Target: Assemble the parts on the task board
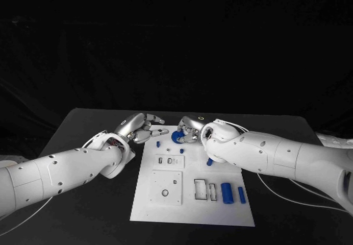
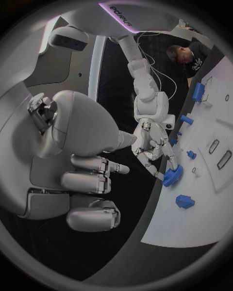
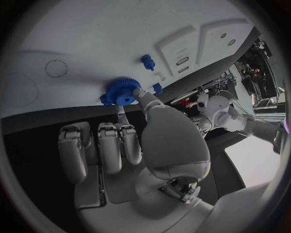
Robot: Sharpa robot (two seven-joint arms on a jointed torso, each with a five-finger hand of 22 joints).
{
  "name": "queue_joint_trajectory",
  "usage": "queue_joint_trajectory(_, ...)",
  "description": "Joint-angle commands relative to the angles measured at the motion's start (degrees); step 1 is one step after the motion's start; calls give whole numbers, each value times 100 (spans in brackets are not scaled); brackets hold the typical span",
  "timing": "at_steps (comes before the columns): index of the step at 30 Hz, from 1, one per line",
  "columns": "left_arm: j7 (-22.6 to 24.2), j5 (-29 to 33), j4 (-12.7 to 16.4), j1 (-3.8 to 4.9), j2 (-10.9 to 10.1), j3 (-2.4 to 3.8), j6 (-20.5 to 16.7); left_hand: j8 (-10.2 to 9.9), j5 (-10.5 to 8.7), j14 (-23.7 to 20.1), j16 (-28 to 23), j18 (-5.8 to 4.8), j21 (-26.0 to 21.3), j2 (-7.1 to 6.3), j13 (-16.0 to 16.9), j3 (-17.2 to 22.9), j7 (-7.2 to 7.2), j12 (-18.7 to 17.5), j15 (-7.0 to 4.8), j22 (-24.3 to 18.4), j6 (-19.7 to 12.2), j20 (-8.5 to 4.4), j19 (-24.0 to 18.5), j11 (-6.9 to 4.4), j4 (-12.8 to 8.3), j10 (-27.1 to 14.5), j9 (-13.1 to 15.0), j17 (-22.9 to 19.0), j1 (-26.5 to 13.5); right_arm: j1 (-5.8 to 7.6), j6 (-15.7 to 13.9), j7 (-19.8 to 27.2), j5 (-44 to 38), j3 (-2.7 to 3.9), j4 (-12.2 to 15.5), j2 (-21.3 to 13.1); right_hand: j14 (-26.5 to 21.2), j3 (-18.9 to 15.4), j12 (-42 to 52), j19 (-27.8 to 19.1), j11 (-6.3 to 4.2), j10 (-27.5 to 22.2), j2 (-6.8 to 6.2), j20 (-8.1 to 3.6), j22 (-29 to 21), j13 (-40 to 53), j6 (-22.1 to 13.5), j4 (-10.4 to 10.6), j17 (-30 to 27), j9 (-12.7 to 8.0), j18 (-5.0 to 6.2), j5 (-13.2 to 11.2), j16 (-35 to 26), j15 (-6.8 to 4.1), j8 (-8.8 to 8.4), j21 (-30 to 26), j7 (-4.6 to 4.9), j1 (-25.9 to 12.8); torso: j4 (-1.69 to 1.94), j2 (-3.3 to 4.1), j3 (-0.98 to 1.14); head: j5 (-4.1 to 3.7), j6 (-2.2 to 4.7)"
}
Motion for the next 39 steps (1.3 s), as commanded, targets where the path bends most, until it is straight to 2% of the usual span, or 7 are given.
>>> queue_joint_trajectory(1,48,-25,13,6,11,4,-30,32,16,606,15,71,-33,2,978,-33,-5,-16,13,641,-17,4,-42,-12,5,317,9,1508,41,-26,171,-33,-105,-10,-34,5,597,43,22,600,41,611,-1,6,1508,1509,28,3,1508,-24,-39,-36,23,38,-34,26,-101,-28,9,6,1,0,3)
queue_joint_trajectory(7,43,-26,15,6,5,4,-28,32,16,606,15,71,-33,2,978,-33,-5,-16,13,641,-17,4,-42,-12,5,317,9,1508,41,-34,158,-35,-109,-10,-29,8,597,66,22,600,61,611,-27,27,1508,1509,-141,2,1508,-98,-39,-100,23,57,-167,26,-82,-55,2,8,2,7,3)
queue_joint_trajectory(16,45,-26,14,6,14,4,-20,32,16,606,15,71,-33,2,978,-33,-5,-16,13,641,-17,4,-42,-12,5,317,9,1508,41,-39,105,-98,-193,-10,76,-35,597,31,22,600,29,611,-110,36,1508,1509,-1173,-20,1508,-414,-39,-318,23,50,-206,26,-131,-124,4,8,0,-10,14)
queue_joint_trajectory(21,45,-26,9,6,16,4,-11,32,16,606,15,71,-33,2,978,-33,-5,-16,13,641,-17,4,-42,-12,5,317,9,1508,41,-48,-140,-51,-139,-10,191,-137,597,-5,22,600,7,611,-114,19,1508,1509,-1407,-13,1508,-481,-39,-329,23,30,-204,26,-150,-161,9,4,5,-18,21)
queue_joint_trajectory(28,51,-26,-3,6,14,3,-17,32,16,606,15,71,-33,2,978,-33,-5,-16,13,641,-17,4,-42,-12,5,317,9,1508,41,-37,-868,335,240,-10,488,-410,597,-26,22,600,-5,611,-74,4,1508,1509,-1233,30,1508,-457,-39,-255,23,15,-106,26,-161,-222,-3,-5,5,-14,26)
queue_joint_trajectory(33,61,-26,-14,4,21,3,-29,32,16,606,15,71,-33,2,978,-33,-5,-16,13,641,-17,4,-42,-12,5,317,9,1508,41,79,-1369,666,845,-9,999,-834,597,-34,22,600,9,611,-23,0,1508,1509,-773,89,1508,-383,-39,-241,23,19,92,26,-139,-280,-2,5,8,-28,56)
queue_joint_trajectory(39,91,-26,-100,-2,86,1,-34,35,17,606,15,73,-39,8,979,-37,-6,-16,12,635,-16,3,-50,-13,5,317,10,1508,46,410,-1177,835,1767,-12,1869,-1769,597,-52,22,600,6,611,46,54,1508,1509,-365,250,1508,-333,-39,-231,23,103,213,26,-108,-453,-25,-29,1,-66,50)
